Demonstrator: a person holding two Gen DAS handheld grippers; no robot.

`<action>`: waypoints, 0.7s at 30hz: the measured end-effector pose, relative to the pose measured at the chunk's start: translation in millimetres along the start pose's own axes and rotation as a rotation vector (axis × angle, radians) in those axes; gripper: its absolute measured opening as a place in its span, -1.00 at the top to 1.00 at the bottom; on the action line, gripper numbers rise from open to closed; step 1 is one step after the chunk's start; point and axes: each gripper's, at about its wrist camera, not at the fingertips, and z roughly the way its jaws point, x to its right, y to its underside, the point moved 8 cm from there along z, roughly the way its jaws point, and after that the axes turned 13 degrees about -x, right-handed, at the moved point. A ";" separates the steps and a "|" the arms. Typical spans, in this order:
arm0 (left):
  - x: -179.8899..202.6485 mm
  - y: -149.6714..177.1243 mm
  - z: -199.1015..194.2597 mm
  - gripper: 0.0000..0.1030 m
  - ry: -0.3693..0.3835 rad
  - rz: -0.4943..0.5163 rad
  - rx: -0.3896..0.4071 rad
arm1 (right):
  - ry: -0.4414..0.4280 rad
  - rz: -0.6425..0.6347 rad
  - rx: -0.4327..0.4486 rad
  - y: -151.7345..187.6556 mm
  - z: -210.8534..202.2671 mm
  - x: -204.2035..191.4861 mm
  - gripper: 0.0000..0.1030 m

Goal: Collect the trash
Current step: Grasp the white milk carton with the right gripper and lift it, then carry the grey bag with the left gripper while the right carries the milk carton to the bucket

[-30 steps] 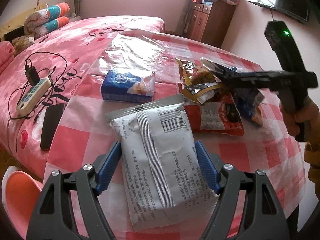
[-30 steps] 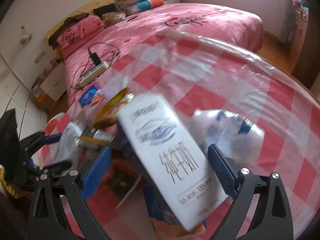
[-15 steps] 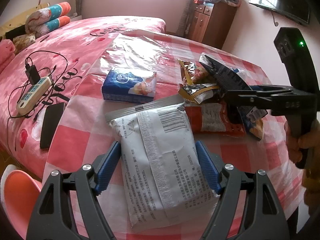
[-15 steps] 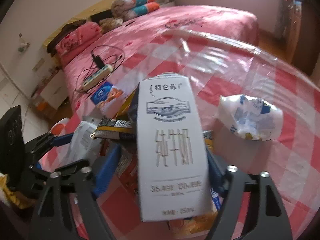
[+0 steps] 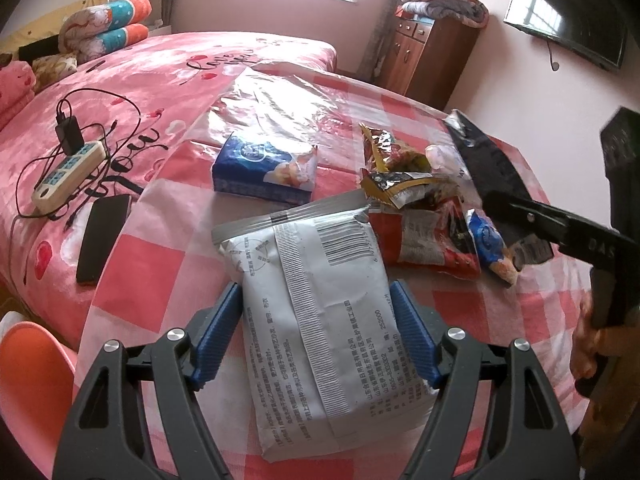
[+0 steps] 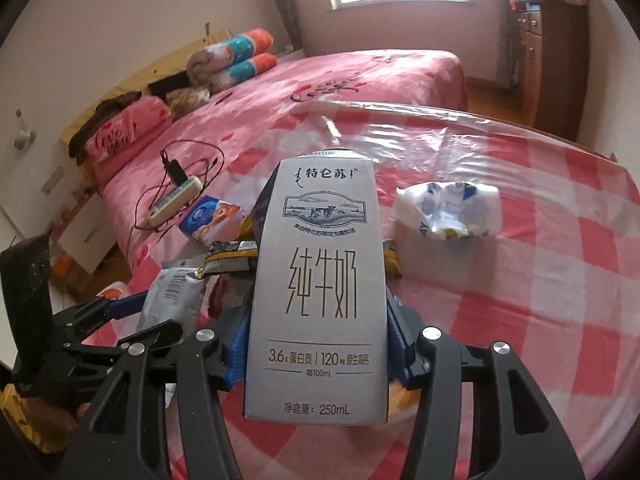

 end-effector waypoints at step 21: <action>1.6 14.4 -45.5 -0.43 0.047 0.020 0.085 | -0.093 0.050 0.048 45.7 -26.5 -47.8 -0.08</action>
